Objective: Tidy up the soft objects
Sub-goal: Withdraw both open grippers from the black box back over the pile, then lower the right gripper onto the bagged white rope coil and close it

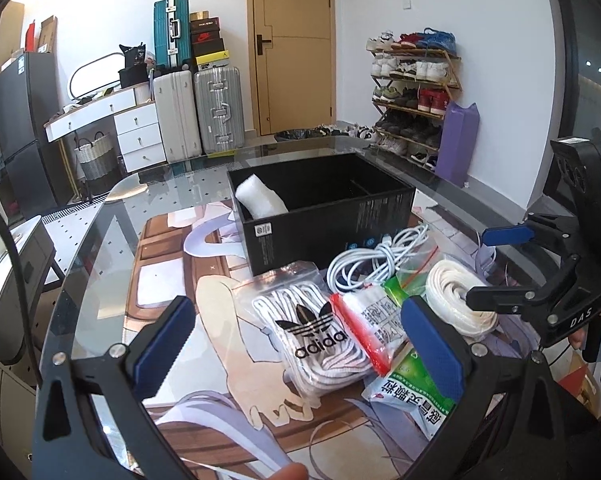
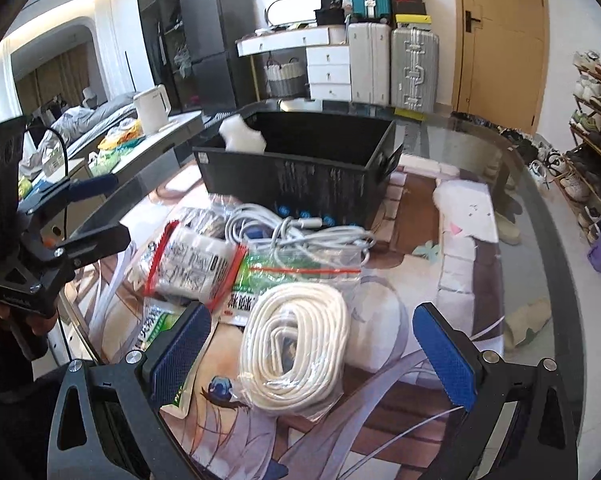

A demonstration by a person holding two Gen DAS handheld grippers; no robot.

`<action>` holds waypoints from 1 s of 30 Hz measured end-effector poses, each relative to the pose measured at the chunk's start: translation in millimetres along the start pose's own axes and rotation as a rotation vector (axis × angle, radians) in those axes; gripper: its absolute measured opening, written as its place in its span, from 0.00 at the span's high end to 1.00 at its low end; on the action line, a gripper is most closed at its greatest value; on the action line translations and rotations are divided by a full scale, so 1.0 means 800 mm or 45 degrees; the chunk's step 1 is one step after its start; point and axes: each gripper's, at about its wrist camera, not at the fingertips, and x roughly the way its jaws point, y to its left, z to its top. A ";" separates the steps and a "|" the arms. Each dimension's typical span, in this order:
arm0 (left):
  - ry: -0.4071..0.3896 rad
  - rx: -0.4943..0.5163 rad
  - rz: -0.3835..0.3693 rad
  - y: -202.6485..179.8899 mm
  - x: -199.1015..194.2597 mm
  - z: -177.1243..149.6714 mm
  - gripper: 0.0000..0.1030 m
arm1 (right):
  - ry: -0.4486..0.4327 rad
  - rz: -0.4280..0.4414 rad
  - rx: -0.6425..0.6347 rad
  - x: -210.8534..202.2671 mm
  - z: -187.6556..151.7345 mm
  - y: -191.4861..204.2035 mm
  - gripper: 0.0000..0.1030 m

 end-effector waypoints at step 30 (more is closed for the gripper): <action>0.073 0.053 -0.016 -0.008 0.017 -0.013 0.00 | 0.175 -0.060 -0.055 0.053 -0.021 0.002 0.01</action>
